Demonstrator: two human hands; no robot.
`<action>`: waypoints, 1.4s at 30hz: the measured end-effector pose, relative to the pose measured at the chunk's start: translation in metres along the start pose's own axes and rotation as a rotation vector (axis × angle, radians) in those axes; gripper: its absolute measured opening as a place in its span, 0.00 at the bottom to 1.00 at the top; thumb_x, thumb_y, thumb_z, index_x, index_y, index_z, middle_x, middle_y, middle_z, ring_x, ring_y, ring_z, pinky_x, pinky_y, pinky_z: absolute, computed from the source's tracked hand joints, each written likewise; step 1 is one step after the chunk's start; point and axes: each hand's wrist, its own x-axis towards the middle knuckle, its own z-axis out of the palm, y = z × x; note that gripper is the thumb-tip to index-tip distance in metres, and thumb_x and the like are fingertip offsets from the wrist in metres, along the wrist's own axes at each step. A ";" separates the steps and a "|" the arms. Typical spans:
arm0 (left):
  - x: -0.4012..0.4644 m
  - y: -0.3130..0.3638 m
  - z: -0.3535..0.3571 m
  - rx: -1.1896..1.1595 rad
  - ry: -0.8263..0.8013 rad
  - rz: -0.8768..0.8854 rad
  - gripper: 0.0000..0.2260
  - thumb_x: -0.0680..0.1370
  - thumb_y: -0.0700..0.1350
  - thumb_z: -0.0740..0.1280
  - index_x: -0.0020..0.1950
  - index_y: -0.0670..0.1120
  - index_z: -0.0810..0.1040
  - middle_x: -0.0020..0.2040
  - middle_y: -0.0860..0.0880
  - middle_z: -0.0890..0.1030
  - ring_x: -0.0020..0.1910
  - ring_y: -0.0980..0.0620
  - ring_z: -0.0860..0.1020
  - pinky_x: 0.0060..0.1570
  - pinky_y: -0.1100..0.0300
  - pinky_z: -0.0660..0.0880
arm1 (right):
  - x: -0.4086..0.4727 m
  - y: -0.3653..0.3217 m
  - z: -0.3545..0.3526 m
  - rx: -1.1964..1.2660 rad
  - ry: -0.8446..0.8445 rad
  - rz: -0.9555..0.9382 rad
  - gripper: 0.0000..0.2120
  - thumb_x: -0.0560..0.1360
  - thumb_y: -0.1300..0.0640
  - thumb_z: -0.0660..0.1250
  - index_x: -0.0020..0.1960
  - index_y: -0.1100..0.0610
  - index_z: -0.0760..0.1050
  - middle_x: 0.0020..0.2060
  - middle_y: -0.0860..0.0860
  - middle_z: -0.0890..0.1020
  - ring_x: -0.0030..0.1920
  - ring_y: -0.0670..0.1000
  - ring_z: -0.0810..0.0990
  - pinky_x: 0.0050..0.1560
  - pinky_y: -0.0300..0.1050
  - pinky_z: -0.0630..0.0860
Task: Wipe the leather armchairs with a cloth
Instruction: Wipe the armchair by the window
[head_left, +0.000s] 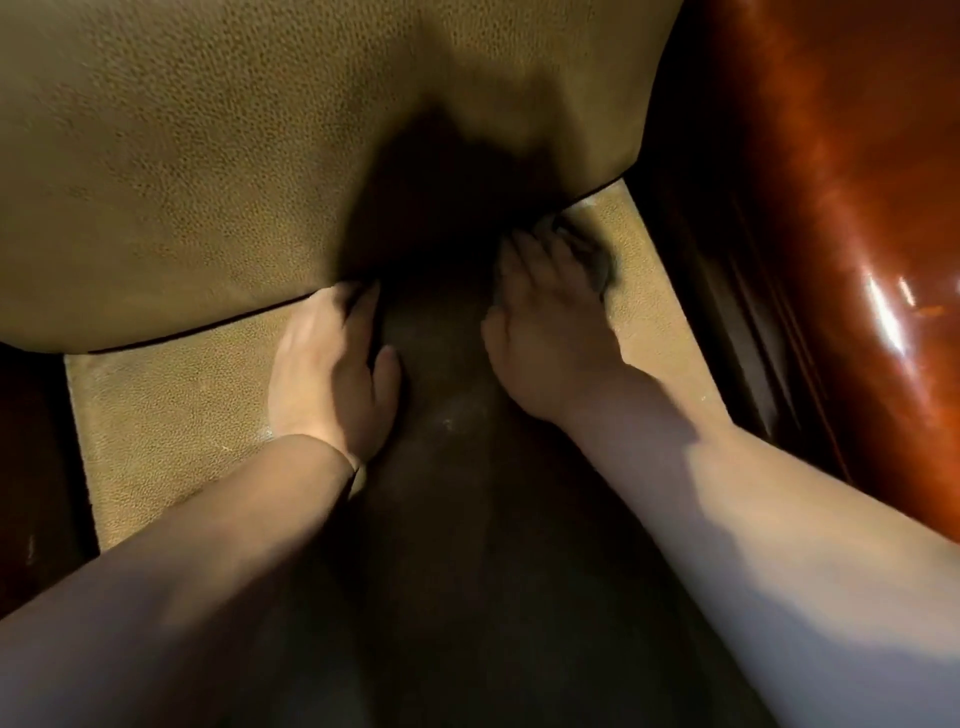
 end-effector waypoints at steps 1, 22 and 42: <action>0.000 0.001 0.000 0.012 0.002 0.001 0.31 0.78 0.51 0.59 0.80 0.40 0.69 0.72 0.38 0.73 0.69 0.35 0.71 0.70 0.43 0.68 | 0.010 0.011 -0.001 -0.078 -0.022 -0.006 0.30 0.82 0.53 0.51 0.80 0.69 0.61 0.78 0.65 0.65 0.81 0.61 0.60 0.81 0.51 0.46; -0.004 -0.008 0.017 0.040 0.065 0.041 0.32 0.76 0.51 0.63 0.80 0.42 0.67 0.74 0.42 0.70 0.71 0.37 0.69 0.74 0.41 0.65 | -0.061 0.008 0.008 0.130 0.163 0.183 0.27 0.82 0.57 0.60 0.79 0.65 0.65 0.78 0.62 0.67 0.80 0.64 0.59 0.81 0.62 0.56; -0.083 -0.014 -0.023 -0.067 -0.107 -0.155 0.29 0.83 0.53 0.51 0.85 0.48 0.63 0.86 0.45 0.57 0.85 0.43 0.52 0.83 0.46 0.47 | -0.085 -0.013 -0.009 -0.096 -0.100 0.044 0.32 0.84 0.51 0.60 0.84 0.58 0.55 0.84 0.56 0.55 0.84 0.58 0.51 0.83 0.57 0.46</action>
